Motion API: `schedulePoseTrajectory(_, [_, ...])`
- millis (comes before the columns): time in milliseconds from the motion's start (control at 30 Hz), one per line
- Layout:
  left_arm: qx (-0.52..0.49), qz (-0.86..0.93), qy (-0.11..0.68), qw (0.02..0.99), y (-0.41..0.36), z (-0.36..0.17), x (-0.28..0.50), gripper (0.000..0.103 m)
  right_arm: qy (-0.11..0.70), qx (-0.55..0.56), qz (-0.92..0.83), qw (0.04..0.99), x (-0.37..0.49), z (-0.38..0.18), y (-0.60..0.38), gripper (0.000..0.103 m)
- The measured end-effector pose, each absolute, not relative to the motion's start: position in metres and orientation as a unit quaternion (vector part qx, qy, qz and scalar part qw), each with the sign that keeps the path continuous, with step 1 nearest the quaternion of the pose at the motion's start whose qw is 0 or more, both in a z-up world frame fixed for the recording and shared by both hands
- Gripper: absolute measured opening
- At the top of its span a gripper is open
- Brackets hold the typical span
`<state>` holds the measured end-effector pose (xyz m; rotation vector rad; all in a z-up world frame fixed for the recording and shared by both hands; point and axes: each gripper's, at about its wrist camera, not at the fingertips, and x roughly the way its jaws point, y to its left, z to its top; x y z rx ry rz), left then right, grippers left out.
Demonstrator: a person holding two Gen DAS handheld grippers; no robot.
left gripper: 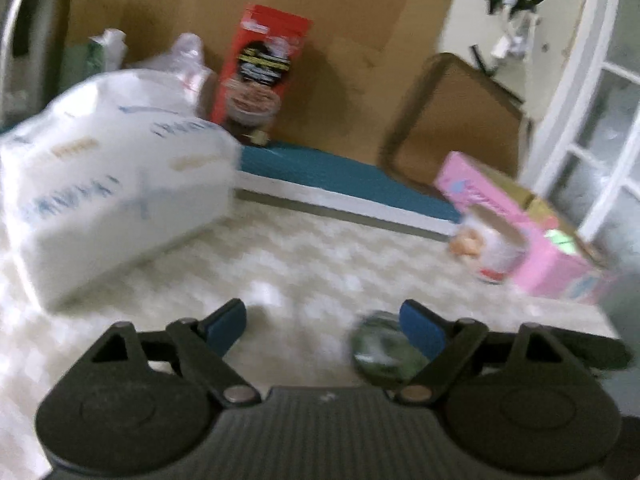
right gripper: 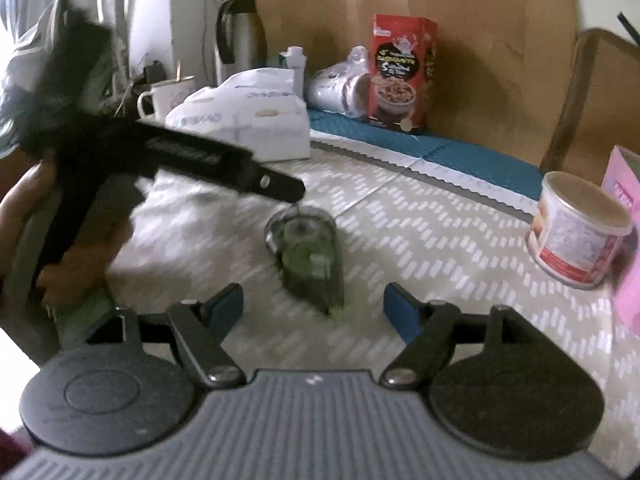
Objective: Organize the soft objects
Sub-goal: 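Grasp the green tape roller with the left gripper, then lower the green tape roller into the pink tin and release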
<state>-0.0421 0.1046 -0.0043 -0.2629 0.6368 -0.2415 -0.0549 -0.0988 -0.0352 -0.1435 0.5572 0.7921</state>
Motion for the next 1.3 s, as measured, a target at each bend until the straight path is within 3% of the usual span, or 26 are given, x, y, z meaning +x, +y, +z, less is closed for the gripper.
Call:
schedulePoseTrajectory(100, [-0.085,-0.125,0.316,0.937,0.075,-0.006,-0.046,0.081,0.260,-0.073,0.384,0.883,-0.058,-0.035,-0.099,0.039])
schedulePoseTrajectory(133, [-0.072,-0.136,0.318,0.936,0.065,-0.007,-0.048,0.077,0.262,-0.070,0.388,0.881,-0.060,-0.035,-0.101,0.039])
schedulePoseTrajectory(800, [0.027,-0.350,0.334,0.875,-0.150,-0.015,-0.068,0.076,0.177,0.029,0.171,0.969,-0.170,-0.079,-0.277,0.040])
schedulePoseTrajectory(900, [0.023,-0.351,0.338,0.873,-0.160,-0.006,-0.058,0.064,0.160,0.032,0.153,0.975,-0.169,-0.075,-0.287,0.040])
schedulePoseTrajectory(1000, [0.000,-0.364,0.328,0.872,-0.167,0.017,-0.034,0.060,0.120,0.034,0.137,0.983,-0.154,-0.057,-0.298,0.040])
schedulePoseTrajectory(1233, [-0.016,-0.338,0.268,0.902,-0.197,0.069,0.030,0.061,0.057,0.020,0.115,0.992,-0.083,-0.015,-0.324,0.040])
schedulePoseTrajectory(1267, [-0.019,-0.329,0.269,0.905,-0.201,0.072,0.043,0.062,0.058,0.019,0.115,0.992,-0.069,-0.012,-0.326,0.040])
schedulePoseTrajectory(1300, [-0.020,-0.319,0.273,0.907,-0.205,0.072,0.055,0.072,0.063,0.012,0.108,0.992,-0.053,-0.011,-0.326,0.040])
